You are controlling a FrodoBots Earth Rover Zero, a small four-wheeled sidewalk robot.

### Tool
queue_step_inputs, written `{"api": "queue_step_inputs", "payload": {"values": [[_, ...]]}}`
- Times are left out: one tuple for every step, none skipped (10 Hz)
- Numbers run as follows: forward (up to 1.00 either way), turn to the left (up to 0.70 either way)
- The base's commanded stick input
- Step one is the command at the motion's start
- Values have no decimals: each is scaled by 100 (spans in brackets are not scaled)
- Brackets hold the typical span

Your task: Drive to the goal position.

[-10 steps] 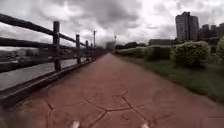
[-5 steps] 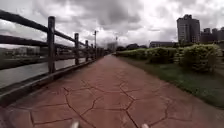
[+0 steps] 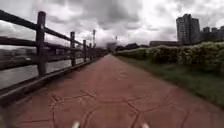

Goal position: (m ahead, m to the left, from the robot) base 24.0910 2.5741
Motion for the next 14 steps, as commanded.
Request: {"api": "queue_step_inputs", "payload": {"values": [[70, 0], [70, 0], [70, 0], [70, 0], [70, 0], [70, 0], [70, 0], [70, 0], [70, 0], [70, 0], [70, 0], [70, 0], [70, 0], [70, 0]]}}
